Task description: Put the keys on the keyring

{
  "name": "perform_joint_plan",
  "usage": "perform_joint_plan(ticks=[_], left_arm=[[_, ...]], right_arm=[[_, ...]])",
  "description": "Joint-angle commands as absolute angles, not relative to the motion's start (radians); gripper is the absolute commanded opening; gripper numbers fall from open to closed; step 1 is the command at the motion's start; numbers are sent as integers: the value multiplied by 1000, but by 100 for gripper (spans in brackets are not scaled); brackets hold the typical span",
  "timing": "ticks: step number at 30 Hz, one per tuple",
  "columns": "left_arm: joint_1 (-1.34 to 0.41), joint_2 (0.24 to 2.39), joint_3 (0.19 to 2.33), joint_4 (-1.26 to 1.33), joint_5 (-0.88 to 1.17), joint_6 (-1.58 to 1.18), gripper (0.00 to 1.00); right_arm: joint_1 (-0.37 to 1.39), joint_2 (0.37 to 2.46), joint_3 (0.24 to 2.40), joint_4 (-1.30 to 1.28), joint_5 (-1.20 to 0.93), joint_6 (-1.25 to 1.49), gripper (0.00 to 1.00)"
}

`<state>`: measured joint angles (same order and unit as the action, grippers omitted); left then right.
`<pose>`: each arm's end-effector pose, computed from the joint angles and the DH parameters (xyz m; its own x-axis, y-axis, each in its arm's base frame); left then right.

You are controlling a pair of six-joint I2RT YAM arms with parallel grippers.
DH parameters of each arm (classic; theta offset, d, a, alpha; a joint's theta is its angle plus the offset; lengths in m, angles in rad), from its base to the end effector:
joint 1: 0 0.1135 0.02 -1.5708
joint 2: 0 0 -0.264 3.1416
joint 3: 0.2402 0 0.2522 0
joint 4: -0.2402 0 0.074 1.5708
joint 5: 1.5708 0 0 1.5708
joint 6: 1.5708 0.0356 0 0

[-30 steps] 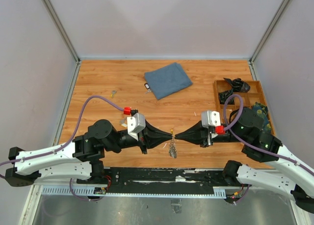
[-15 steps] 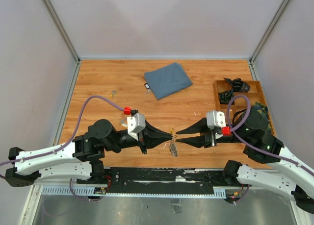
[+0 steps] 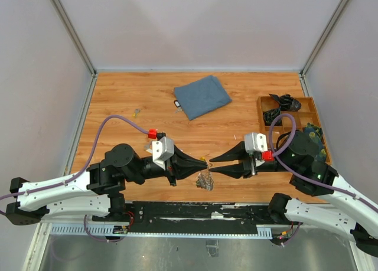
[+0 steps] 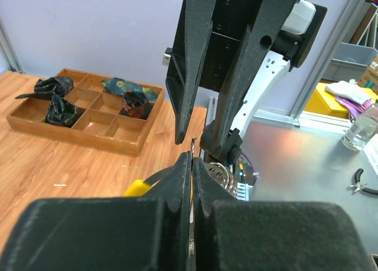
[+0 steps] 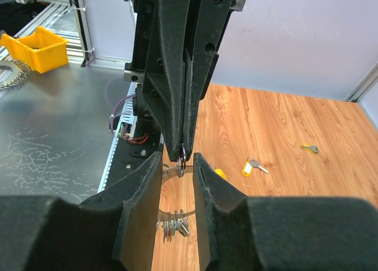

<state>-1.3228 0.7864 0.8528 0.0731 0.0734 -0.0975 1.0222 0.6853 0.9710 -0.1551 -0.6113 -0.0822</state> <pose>0.0422 -0.1775 0.3917 -0.0619 -0.1511 -0.9866 0.9833 0.1604 -0.0862 0.0535 0.1267 0.4206 0.1494 0.1156 -0.9820 -0.9866 -0.0492 -0.1559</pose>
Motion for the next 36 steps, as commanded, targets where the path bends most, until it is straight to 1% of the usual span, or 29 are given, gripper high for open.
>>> perform_joint_plan(ticks=[1, 13, 16, 19, 21, 36], left_arm=[[-1322, 767, 887, 127, 89, -91, 1], [-1322, 764, 887, 124, 89, -87, 0], [-1322, 762, 885, 125, 89, -88, 1], [-1322, 760, 884, 126, 87, -88, 1], [-1322, 756, 882, 124, 83, -88, 0], [-1322, 746, 877, 124, 72, -89, 1]], right_arm=[[1017, 683, 959, -126, -620, -72, 29], [1017, 701, 959, -117, -638, -72, 23], [1017, 705, 961, -118, -643, -71, 17], [1017, 709, 967, -122, -649, -72, 5], [1017, 712, 968, -128, -646, -73, 1], [1017, 700, 981, -145, -638, -82, 1]])
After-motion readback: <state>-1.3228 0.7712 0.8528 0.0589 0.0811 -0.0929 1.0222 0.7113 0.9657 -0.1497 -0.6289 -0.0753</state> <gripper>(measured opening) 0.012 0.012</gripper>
